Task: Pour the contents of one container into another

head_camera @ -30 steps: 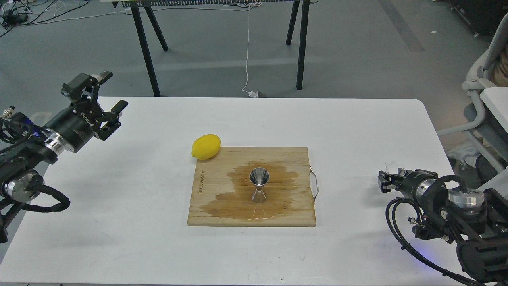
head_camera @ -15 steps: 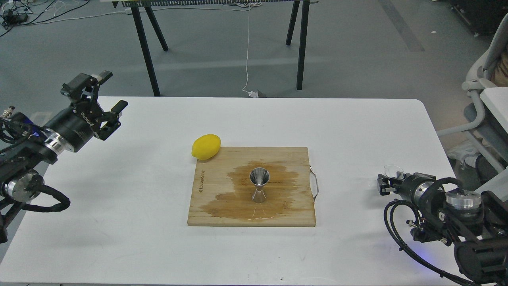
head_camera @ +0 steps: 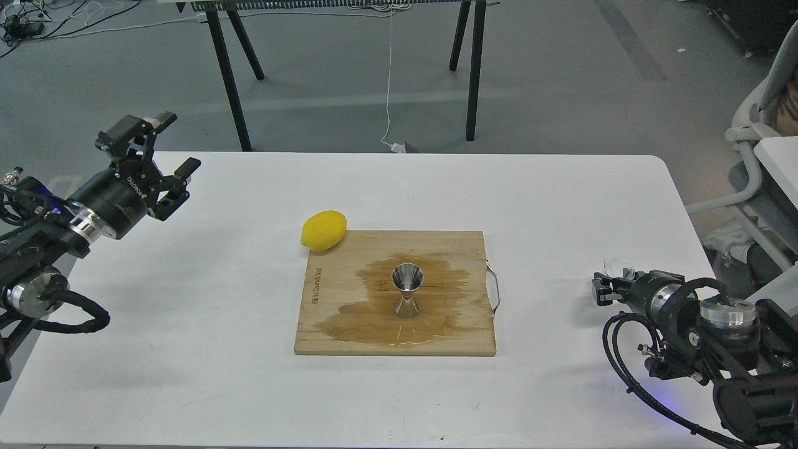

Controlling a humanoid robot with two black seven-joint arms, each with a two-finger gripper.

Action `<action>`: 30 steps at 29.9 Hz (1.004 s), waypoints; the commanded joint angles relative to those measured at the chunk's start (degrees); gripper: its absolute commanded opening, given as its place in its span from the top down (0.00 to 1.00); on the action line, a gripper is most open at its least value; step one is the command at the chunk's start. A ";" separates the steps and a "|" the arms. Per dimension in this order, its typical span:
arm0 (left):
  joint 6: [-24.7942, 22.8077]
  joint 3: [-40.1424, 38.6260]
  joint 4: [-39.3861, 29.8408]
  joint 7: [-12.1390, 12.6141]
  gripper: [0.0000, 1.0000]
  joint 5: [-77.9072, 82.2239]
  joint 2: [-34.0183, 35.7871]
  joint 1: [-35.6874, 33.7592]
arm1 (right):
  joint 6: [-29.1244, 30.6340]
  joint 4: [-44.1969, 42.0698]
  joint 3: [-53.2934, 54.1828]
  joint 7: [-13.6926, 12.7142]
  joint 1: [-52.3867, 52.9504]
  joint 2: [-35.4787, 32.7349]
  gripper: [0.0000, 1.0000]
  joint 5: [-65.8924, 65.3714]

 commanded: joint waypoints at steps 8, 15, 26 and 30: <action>0.00 0.00 0.03 0.00 0.10 -0.04 0.01 0.14 | 0.00 0.00 -0.10 0.08 -0.01 0.00 0.08 0.00; 0.00 0.00 0.03 0.00 0.10 0.04 -0.08 0.14 | 0.00 0.26 -0.28 0.43 -0.01 -0.09 0.74 -0.61; 0.00 0.00 0.03 0.00 0.10 -0.04 -0.08 -0.03 | 0.00 0.08 -0.37 0.43 0.34 -0.09 0.59 -3.69; 0.00 0.00 0.03 0.00 0.10 -0.04 -0.08 0.14 | 0.00 0.00 -0.28 0.35 0.34 -0.09 0.36 -3.78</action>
